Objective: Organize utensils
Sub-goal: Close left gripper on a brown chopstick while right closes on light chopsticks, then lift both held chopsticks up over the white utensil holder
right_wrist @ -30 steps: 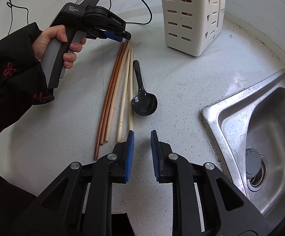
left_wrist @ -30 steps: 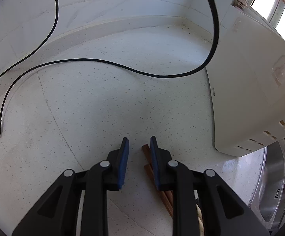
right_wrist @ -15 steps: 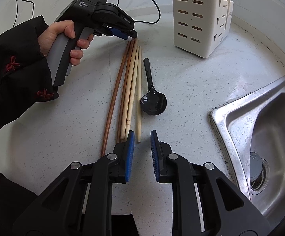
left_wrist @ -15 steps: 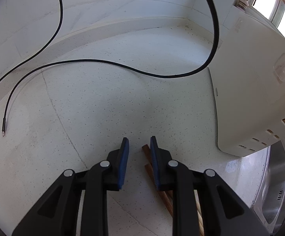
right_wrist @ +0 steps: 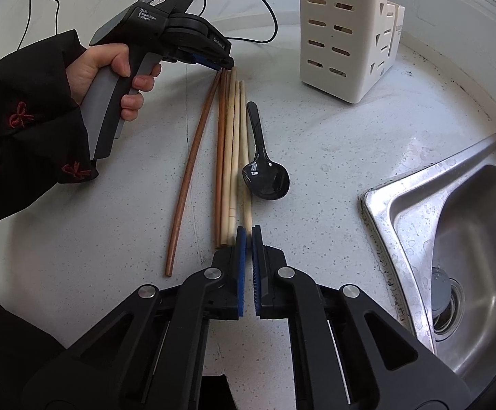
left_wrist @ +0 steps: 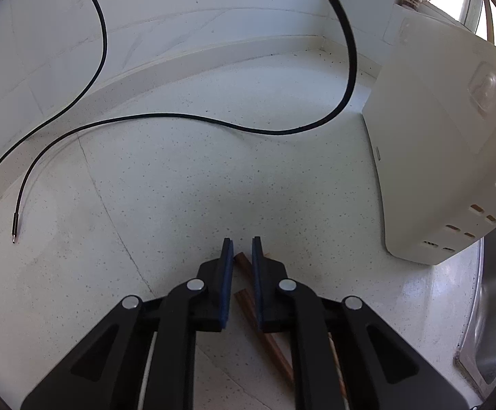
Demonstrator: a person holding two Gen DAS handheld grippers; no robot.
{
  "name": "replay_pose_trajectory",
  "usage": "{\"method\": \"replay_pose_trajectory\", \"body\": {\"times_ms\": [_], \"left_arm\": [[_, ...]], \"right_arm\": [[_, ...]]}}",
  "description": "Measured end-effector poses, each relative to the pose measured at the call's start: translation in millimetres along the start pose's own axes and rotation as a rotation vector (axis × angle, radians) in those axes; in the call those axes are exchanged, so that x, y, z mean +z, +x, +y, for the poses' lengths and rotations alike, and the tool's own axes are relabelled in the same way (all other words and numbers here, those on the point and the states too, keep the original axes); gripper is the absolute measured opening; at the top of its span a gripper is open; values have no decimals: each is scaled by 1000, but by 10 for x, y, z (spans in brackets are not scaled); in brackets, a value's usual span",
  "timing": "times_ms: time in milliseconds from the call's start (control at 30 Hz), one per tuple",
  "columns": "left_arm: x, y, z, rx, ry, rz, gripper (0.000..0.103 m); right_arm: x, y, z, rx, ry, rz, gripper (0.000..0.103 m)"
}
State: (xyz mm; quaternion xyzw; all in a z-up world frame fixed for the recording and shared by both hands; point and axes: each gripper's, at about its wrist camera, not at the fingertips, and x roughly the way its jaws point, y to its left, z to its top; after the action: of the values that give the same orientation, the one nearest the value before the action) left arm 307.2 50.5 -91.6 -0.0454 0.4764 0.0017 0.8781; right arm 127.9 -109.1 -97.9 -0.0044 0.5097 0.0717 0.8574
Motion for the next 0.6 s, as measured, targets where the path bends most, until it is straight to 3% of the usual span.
{"method": "replay_pose_trajectory", "body": {"times_ms": [233,600], "left_arm": [[-22,-82,116,-52,-35,-35,9],[28,-791,187,-156,-62,-212,8]], "right_arm": [[-7,-77,-4,13,15,-29,3],[144,-476,-62,19,24,-162,3]]}}
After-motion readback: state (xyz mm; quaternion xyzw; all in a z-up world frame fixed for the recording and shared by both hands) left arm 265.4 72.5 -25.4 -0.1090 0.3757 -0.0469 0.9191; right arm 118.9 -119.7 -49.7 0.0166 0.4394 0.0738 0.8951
